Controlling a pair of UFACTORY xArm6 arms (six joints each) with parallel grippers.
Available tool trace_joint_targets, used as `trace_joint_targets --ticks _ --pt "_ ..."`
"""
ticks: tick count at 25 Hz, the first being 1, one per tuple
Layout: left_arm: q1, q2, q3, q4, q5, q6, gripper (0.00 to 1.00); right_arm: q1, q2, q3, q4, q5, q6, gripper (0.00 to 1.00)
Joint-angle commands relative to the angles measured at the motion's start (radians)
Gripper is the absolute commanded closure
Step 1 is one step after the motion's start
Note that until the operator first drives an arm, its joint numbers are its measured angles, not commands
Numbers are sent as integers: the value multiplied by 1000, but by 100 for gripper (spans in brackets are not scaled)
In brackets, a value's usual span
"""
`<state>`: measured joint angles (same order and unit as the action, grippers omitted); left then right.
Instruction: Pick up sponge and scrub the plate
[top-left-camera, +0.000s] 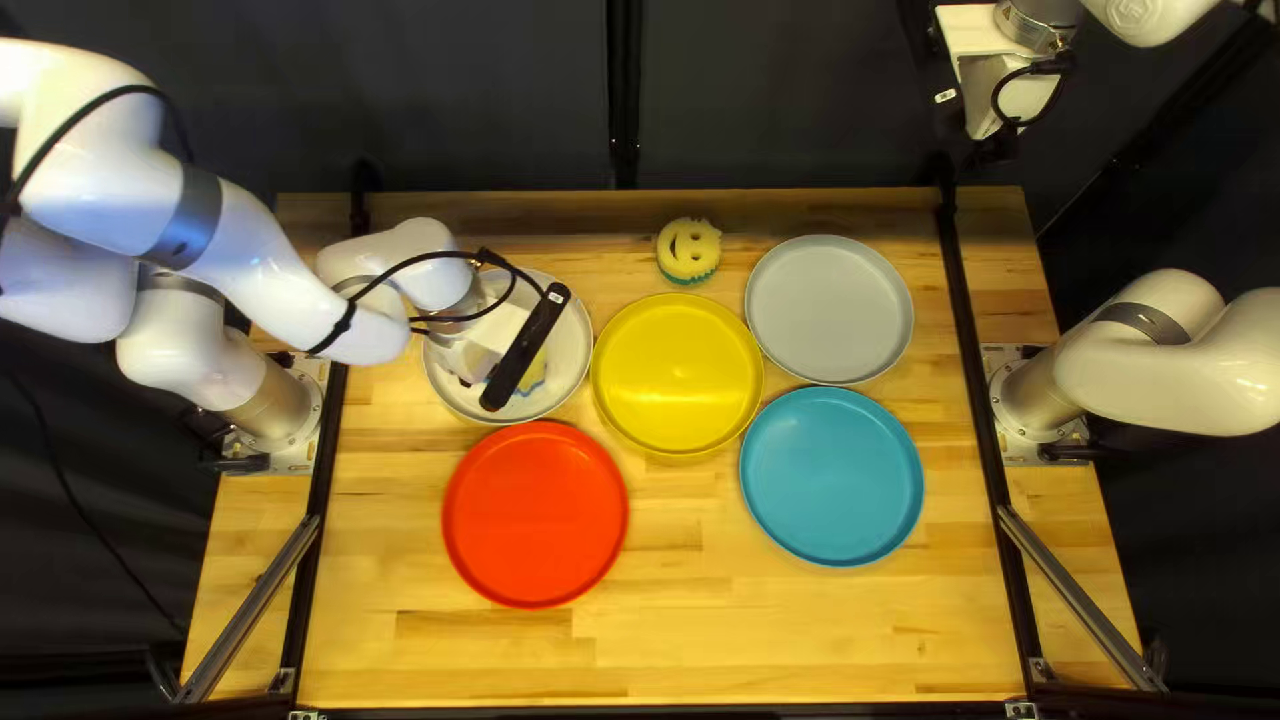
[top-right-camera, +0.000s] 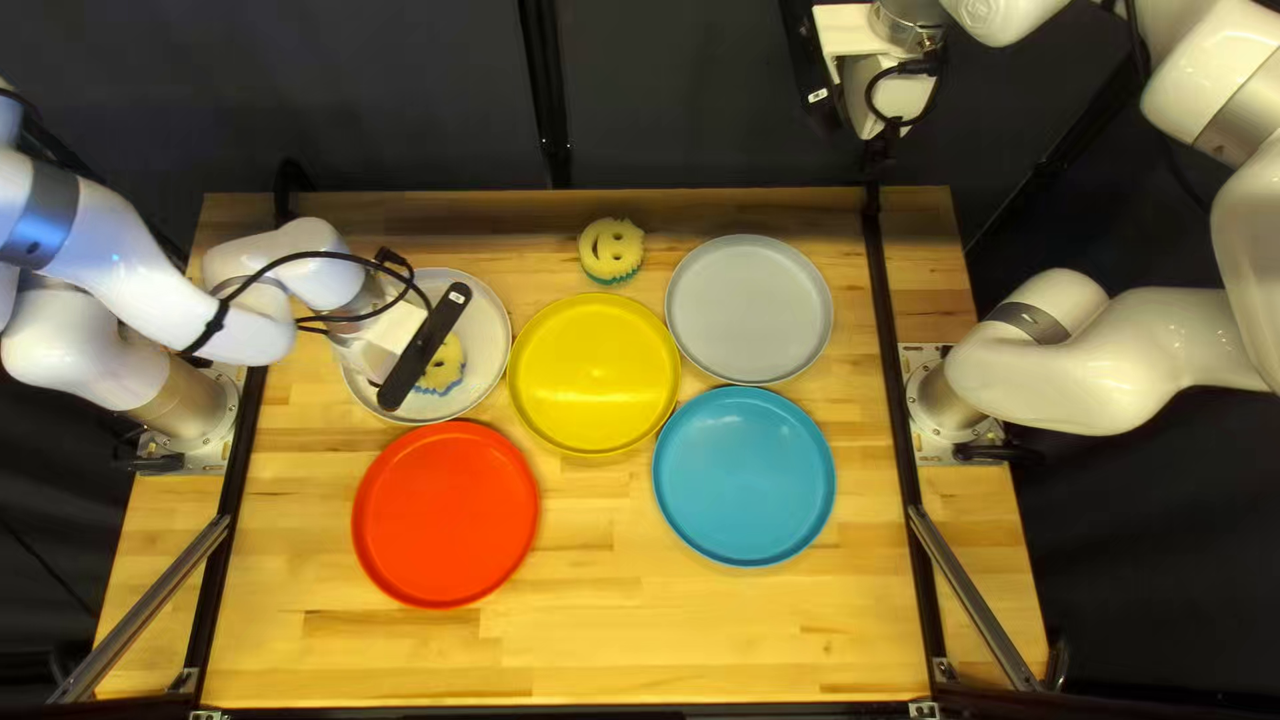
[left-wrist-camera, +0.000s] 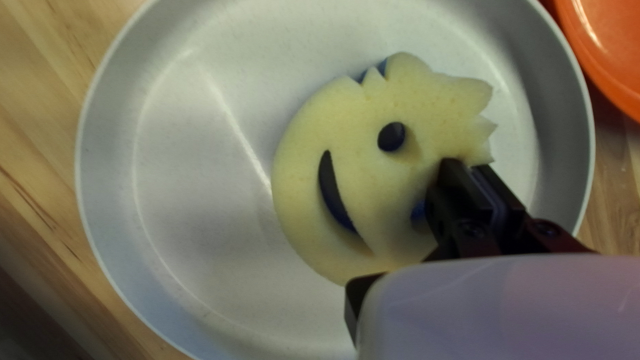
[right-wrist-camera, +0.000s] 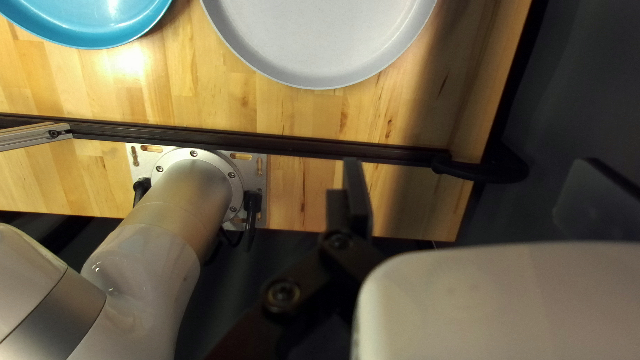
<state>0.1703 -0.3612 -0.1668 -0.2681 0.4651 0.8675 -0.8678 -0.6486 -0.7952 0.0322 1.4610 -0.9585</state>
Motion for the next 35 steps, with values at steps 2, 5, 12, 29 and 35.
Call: trace_joint_targets --ticks 2,5,12,29,35 --pt "6 77 -76 -3 -3 9 100 0 0 0 0 0 0 0" --pt "18 166 -163 -9 -18 39 100 0 0 0 0 0 0 0" --pt "37 332 -329 -16 -36 103 100 0 0 0 0 0 0 0" --pt "28 75 -70 9 -1 41 100 0 0 0 0 0 0 0" --pt "54 -45 11 40 57 2 100 0 0 0 0 0 0 0"
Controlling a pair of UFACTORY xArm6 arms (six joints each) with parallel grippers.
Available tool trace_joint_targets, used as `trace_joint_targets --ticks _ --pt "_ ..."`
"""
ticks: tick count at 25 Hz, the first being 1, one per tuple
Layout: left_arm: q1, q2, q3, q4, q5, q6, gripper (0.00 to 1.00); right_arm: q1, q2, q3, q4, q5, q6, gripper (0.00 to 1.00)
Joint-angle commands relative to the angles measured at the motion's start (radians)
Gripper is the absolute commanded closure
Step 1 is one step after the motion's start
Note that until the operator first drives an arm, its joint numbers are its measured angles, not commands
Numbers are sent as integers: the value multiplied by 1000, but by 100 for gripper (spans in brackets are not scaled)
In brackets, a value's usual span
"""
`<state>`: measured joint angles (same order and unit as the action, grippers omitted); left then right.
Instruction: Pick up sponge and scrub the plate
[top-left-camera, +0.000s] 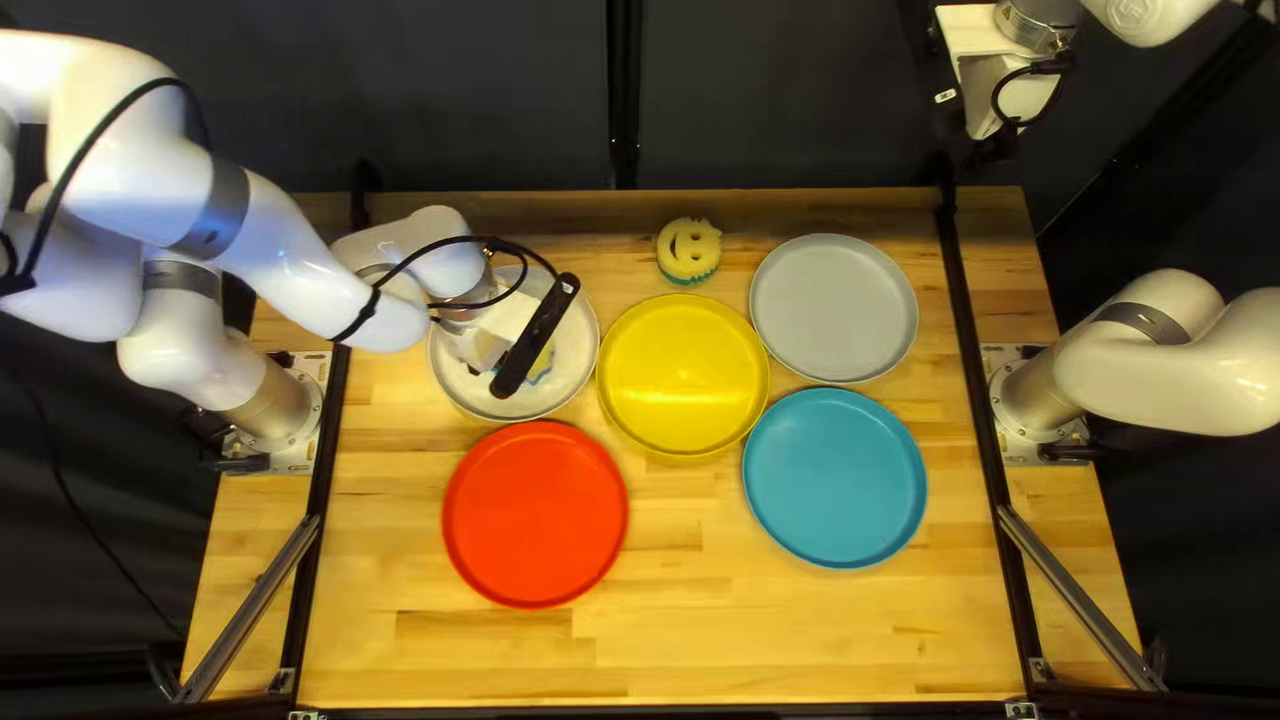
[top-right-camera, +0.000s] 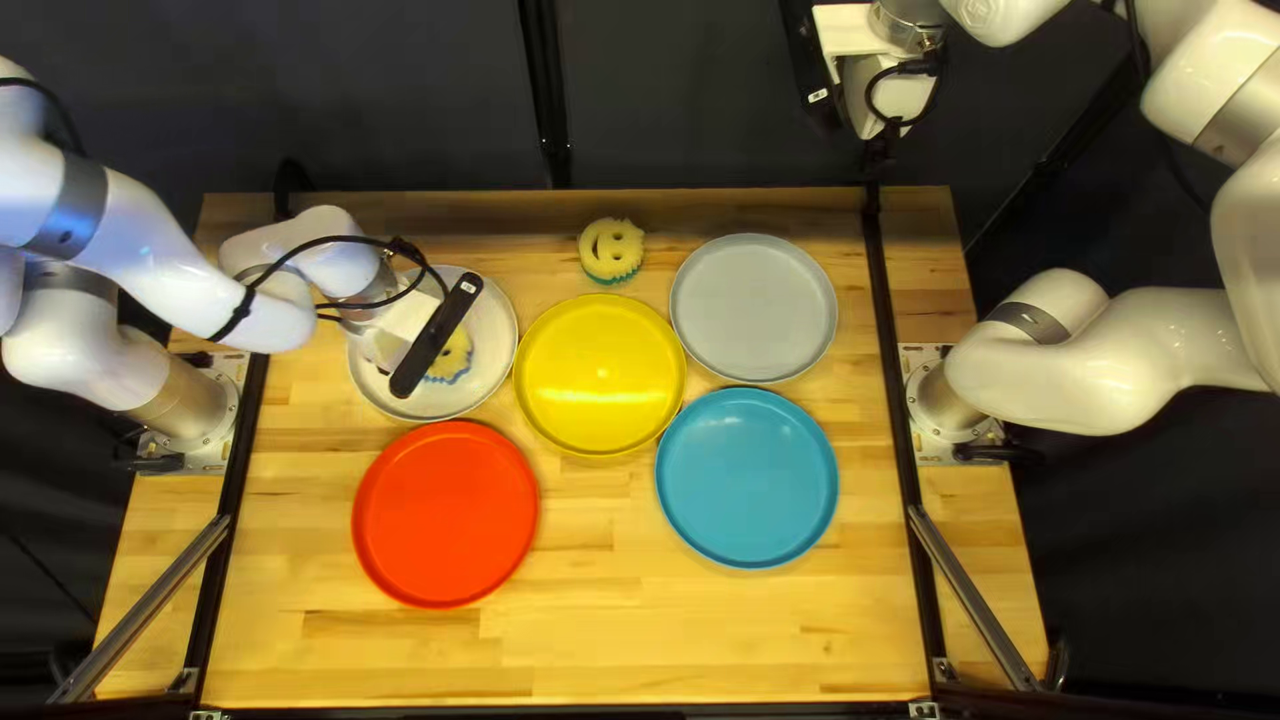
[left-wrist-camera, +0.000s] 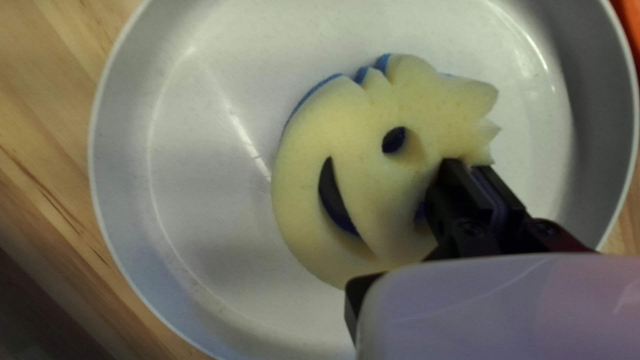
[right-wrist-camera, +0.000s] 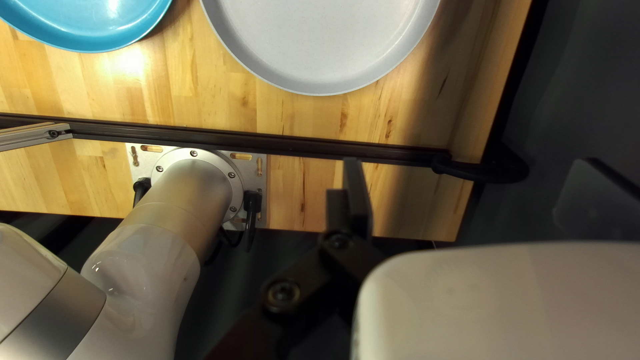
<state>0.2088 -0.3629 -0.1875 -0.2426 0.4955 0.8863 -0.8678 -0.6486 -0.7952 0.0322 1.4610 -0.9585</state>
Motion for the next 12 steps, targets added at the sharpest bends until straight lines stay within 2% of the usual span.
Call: trace_joint_targets --ticks 1,4,8,12 --pt "20 -47 34 16 30 -17 100 0 0 0 0 0 0 0" --pt "31 -23 6 14 34 -12 100 0 0 0 0 0 0 0" --pt "36 111 -105 -7 -2 24 100 0 0 0 0 0 0 0" --pt "44 200 -187 -26 -23 61 100 0 0 0 0 0 0 0"
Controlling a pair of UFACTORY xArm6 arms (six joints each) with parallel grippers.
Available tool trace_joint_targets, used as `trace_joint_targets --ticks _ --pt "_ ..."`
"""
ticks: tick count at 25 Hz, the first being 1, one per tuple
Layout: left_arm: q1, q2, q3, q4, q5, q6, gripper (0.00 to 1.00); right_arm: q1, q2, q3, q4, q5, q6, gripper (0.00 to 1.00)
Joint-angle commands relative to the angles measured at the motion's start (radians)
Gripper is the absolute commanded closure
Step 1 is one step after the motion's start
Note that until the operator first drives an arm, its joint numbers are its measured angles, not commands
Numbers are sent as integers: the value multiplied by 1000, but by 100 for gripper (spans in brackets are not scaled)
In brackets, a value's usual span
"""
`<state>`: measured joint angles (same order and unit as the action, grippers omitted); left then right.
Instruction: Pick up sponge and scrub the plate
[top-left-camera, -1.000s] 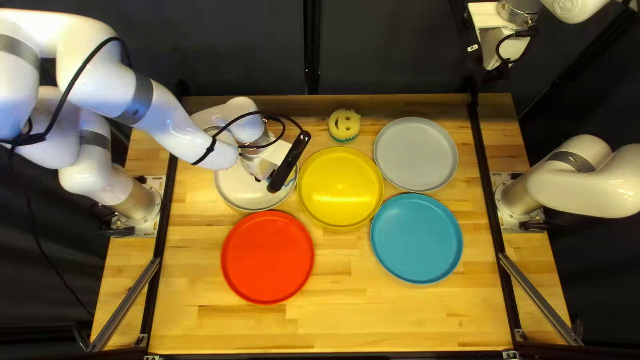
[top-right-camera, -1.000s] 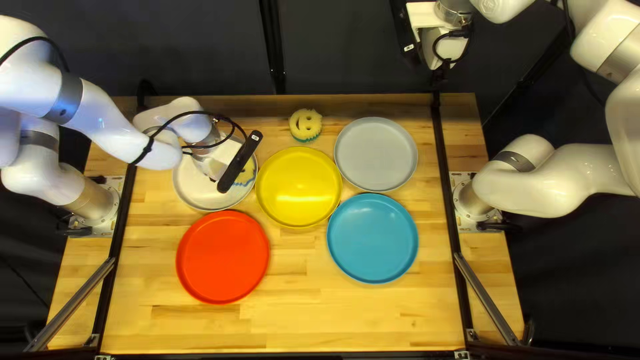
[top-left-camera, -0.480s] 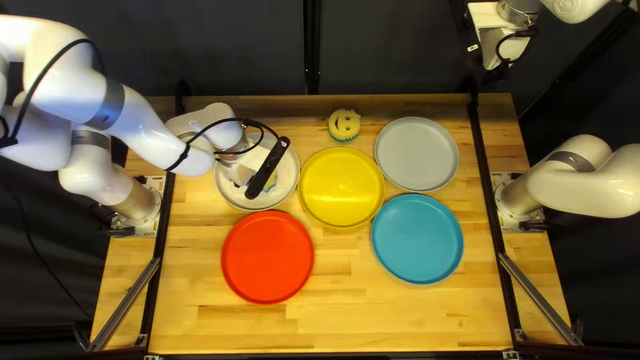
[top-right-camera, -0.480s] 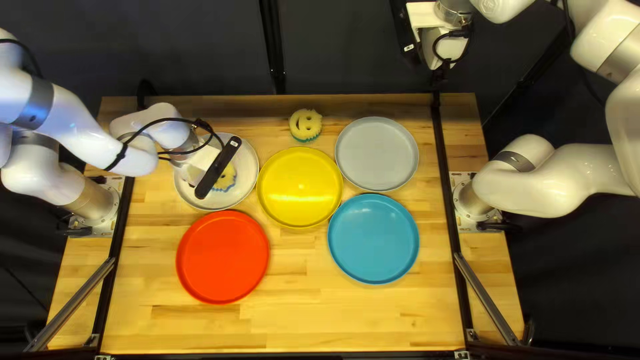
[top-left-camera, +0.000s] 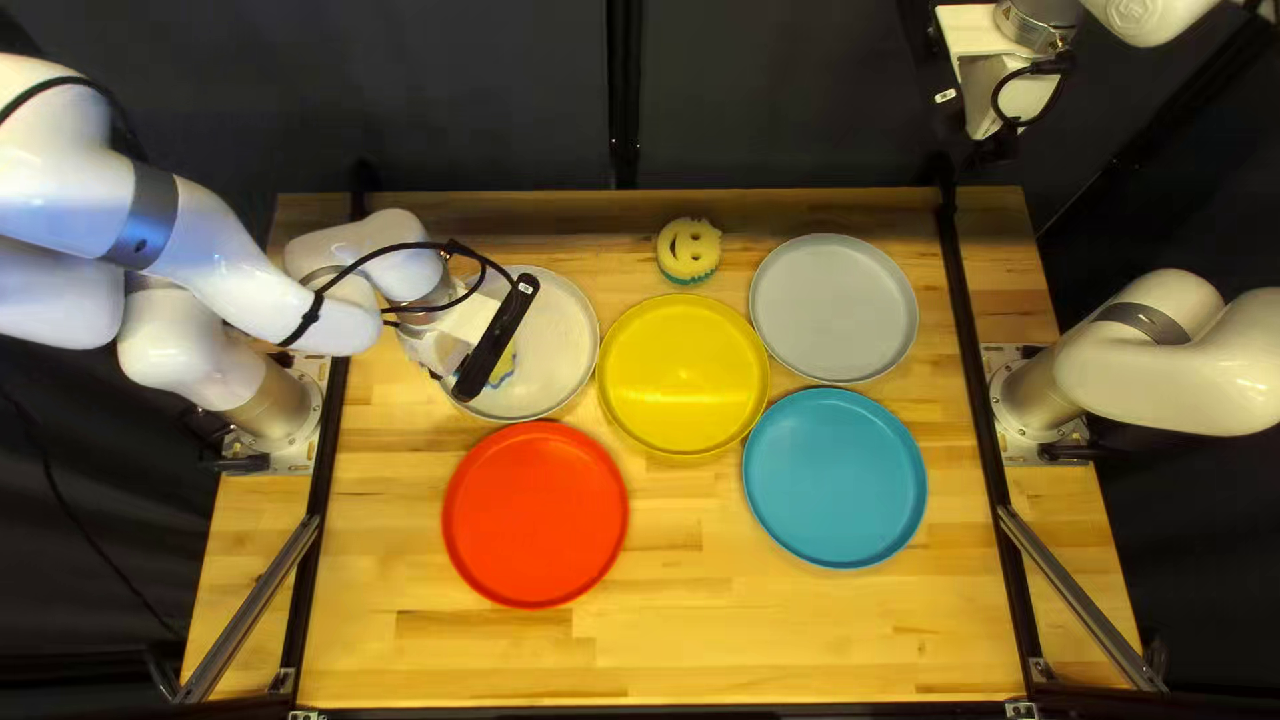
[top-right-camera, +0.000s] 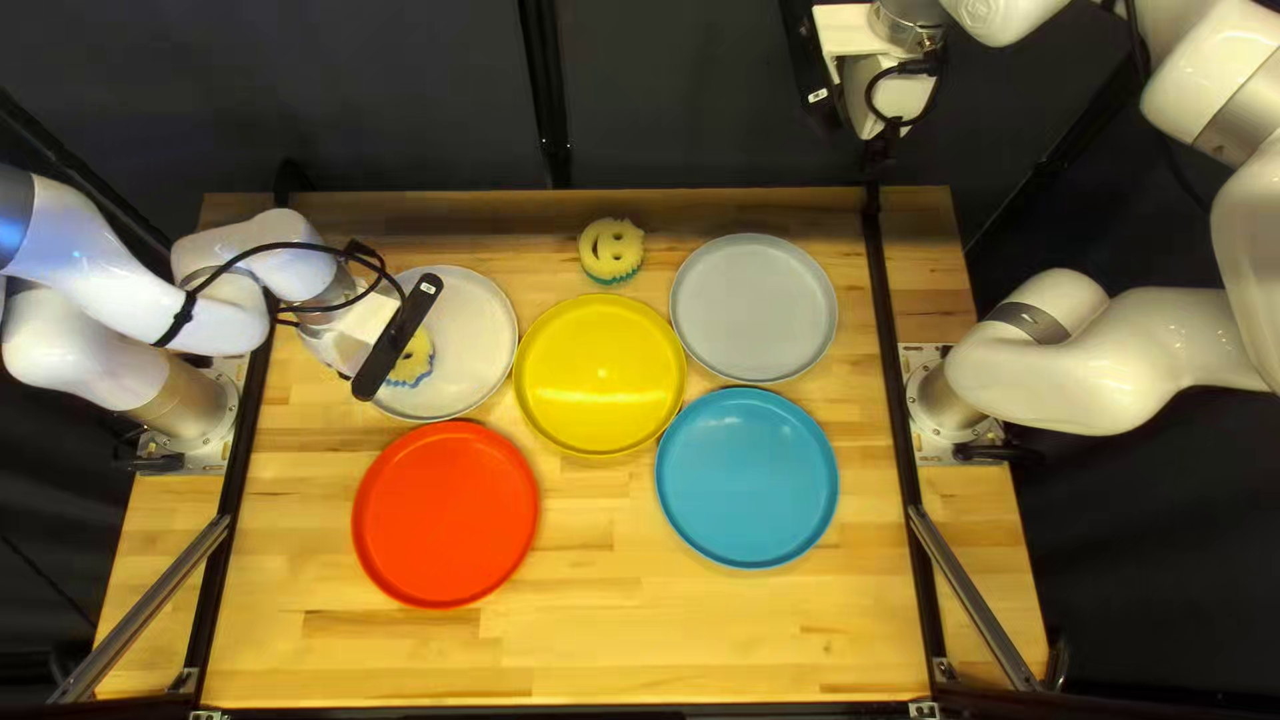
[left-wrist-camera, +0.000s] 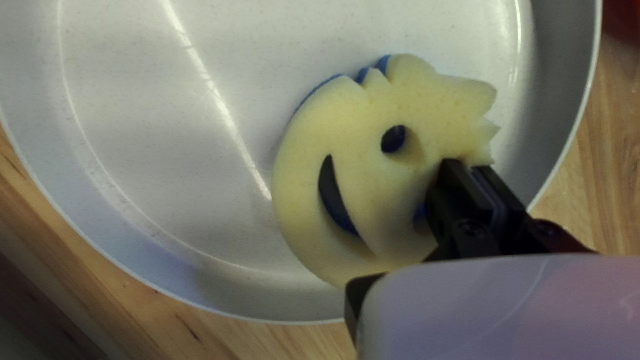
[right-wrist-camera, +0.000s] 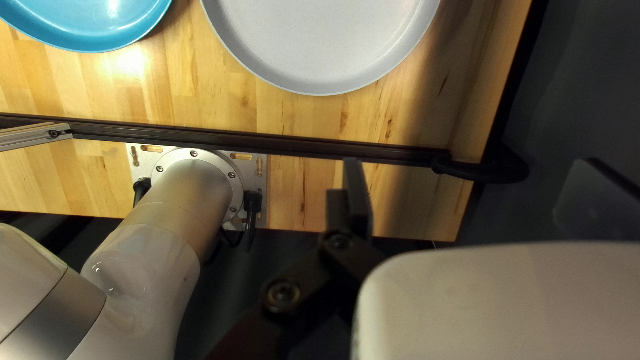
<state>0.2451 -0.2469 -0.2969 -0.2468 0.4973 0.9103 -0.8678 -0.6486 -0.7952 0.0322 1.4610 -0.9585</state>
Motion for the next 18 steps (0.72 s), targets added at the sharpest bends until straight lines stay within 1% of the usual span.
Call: trace_joint_targets --ticks 1,4,6,8,10,13,18 --pt "10 120 -110 -29 -32 52 100 0 0 0 0 0 0 0" --pt "4 189 -170 -45 -47 77 100 0 0 0 0 0 0 0" --pt "1 211 -186 -54 -55 93 100 0 0 0 0 0 0 0" --pt "-3 213 -182 -60 -61 102 100 0 0 0 0 0 0 0" --pt "1 189 -157 -62 -60 107 100 0 0 0 0 0 0 0" --pt "6 115 -91 -54 -47 98 100 0 0 0 0 0 0 0" --pt "9 46 -24 -37 -30 71 100 0 0 0 0 0 0 0"
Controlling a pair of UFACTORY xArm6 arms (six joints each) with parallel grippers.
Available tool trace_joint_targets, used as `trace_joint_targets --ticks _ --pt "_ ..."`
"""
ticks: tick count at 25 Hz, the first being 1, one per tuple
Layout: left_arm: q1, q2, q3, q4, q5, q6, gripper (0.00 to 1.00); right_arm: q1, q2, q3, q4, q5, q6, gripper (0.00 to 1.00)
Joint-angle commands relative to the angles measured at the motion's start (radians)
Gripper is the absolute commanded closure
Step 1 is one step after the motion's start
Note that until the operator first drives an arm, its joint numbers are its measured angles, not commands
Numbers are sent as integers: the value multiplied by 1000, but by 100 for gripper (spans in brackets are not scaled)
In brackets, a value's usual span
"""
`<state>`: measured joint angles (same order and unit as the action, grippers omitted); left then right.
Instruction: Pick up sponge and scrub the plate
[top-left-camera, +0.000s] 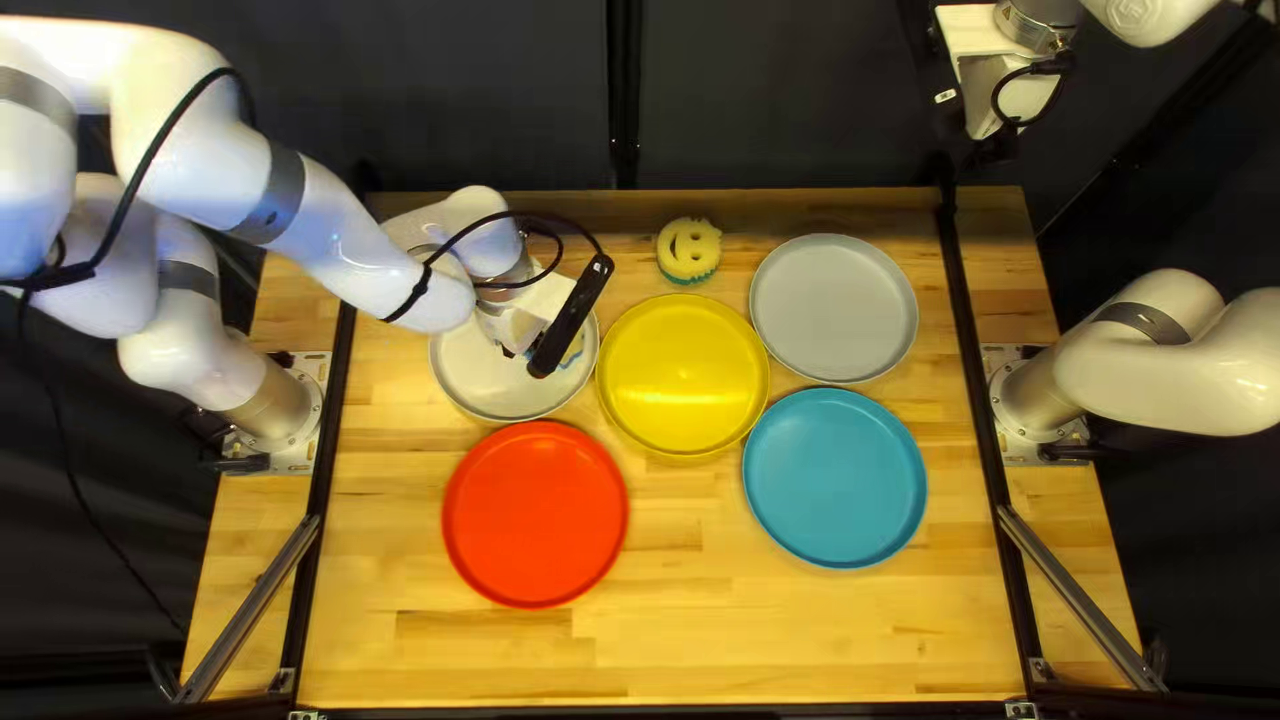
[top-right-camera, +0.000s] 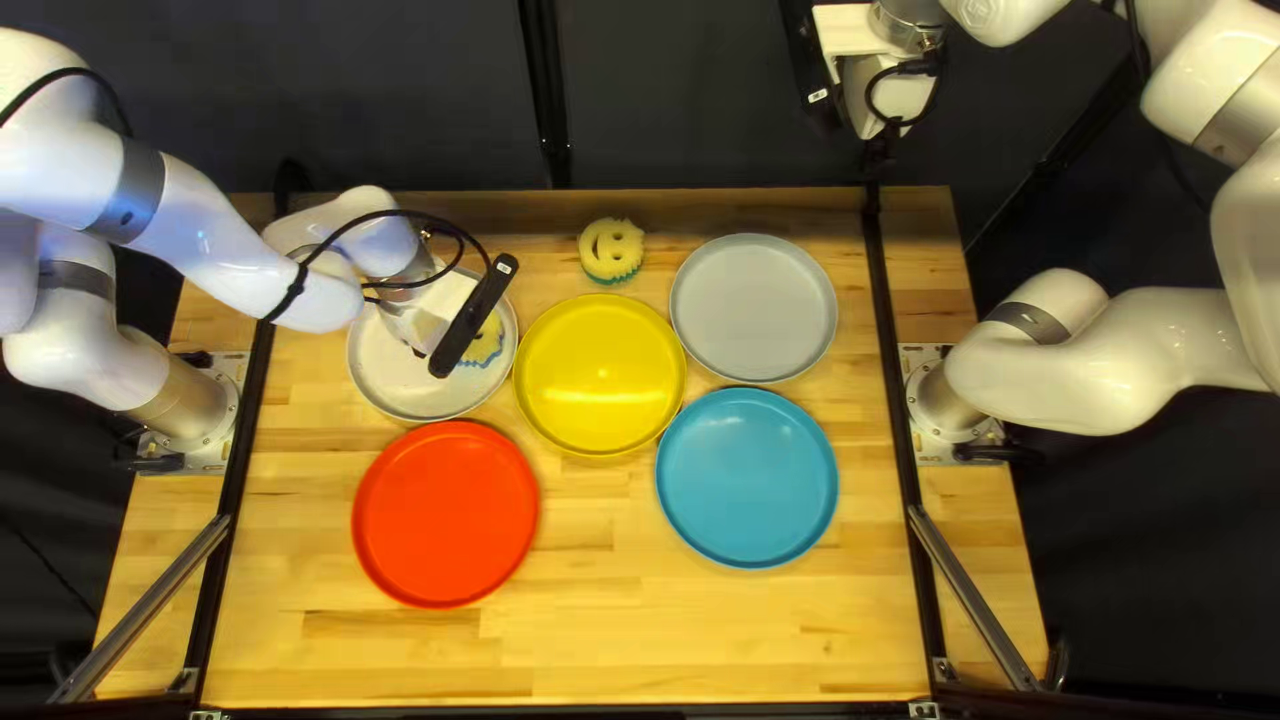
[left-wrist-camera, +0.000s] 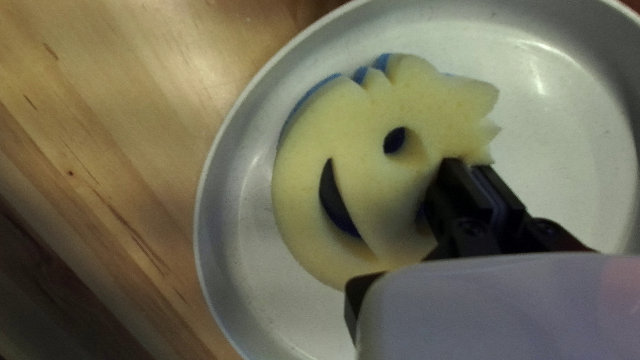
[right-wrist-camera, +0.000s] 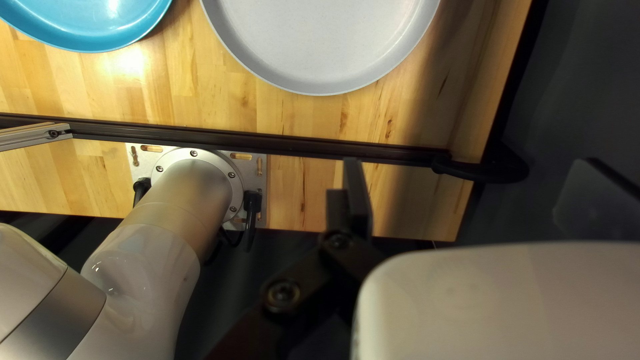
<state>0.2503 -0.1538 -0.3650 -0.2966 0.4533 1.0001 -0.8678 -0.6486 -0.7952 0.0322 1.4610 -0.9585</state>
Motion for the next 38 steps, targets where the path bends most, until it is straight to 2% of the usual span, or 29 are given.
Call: trace_joint_targets --ticks 1,8,10,22,26,28,32,38 --pt "10 -64 58 16 20 -20 100 0 0 0 0 0 0 0" --pt "45 -170 167 22 42 -27 100 0 0 0 0 0 0 0" --pt "47 -174 173 17 45 -29 100 0 0 0 0 0 0 0" --pt "62 -6 -25 11 47 2 100 0 0 0 0 0 0 0" --pt "88 69 -107 10 52 42 100 0 0 0 0 0 0 0" --pt "100 86 -121 6 53 62 100 0 0 0 0 0 0 0" --pt "118 81 -107 0 54 87 100 0 0 0 0 0 0 0" --pt "151 18 -15 -2 53 108 100 0 0 0 0 0 0 0"
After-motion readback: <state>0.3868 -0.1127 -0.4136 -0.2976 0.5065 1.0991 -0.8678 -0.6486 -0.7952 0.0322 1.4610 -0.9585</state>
